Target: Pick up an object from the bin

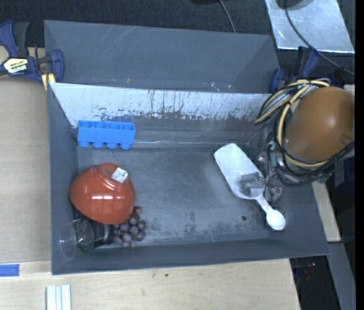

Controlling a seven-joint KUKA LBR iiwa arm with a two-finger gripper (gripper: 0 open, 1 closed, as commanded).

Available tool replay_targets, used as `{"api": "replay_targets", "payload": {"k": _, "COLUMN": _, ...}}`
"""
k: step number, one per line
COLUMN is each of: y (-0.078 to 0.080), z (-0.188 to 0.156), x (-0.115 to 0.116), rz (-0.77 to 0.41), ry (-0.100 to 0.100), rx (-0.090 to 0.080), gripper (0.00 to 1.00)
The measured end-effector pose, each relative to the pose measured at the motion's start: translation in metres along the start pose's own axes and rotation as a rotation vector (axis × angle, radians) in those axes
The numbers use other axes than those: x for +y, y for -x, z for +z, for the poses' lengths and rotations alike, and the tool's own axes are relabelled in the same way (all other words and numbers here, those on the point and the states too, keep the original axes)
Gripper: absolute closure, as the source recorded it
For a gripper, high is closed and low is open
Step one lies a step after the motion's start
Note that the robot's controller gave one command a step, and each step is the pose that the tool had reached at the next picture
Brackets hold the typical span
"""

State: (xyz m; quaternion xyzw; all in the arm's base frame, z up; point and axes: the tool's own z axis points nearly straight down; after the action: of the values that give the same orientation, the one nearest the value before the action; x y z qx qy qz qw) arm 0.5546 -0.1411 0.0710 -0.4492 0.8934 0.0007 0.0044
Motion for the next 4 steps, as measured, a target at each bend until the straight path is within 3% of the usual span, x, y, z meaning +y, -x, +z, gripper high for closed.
{"api": "replay_targets", "payload": {"k": 2, "y": 0.001, "z": -0.005, "x": 0.0, "rz": 0.002, "ry": -0.003, "rx": -0.003, "gripper": 1.0}}
{"api": "replay_targets", "payload": {"k": 4, "y": 0.001, "z": -0.041, "x": 0.0, "rz": 0.003, "ry": -0.001, "rx": -0.002, "gripper": 1.0}}
